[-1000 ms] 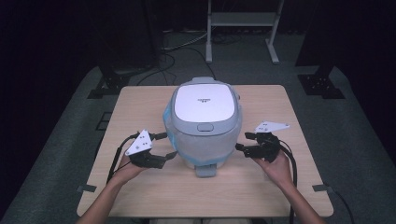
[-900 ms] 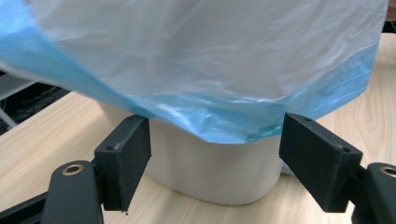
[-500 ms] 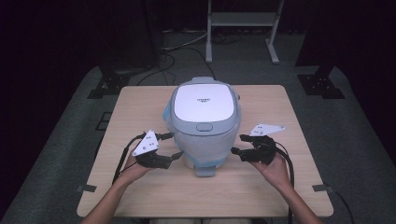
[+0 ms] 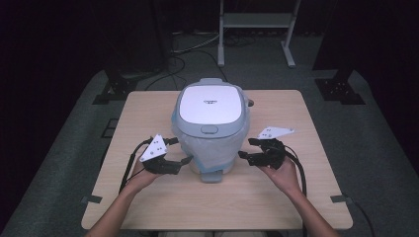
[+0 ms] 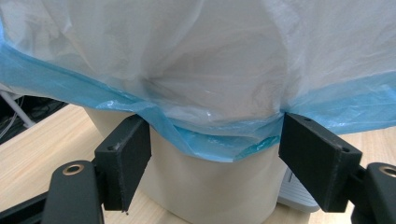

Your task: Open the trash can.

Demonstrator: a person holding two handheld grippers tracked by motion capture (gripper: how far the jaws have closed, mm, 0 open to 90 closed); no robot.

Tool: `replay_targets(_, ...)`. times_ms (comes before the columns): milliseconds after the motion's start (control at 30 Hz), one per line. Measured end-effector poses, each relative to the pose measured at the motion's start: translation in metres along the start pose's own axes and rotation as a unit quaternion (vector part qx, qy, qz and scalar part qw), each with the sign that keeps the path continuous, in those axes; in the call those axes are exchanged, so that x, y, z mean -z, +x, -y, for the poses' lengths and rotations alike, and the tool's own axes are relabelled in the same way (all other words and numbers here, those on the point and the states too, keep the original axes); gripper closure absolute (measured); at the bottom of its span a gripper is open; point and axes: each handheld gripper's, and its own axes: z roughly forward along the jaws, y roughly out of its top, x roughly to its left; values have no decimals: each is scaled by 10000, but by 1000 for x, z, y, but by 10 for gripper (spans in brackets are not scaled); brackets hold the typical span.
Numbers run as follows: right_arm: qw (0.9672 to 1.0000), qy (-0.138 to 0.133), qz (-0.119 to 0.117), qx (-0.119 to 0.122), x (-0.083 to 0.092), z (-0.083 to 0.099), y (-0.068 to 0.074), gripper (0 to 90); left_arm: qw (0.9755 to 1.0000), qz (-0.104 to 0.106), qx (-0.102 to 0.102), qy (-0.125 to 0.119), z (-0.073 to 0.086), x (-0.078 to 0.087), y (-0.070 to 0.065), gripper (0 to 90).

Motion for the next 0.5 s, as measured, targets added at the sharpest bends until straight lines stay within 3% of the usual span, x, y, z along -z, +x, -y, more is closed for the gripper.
replay_targets(500,9999,-5,83,-151,-16,-11,-15,327,9996,-190,199,104,-2,-7,18,235)
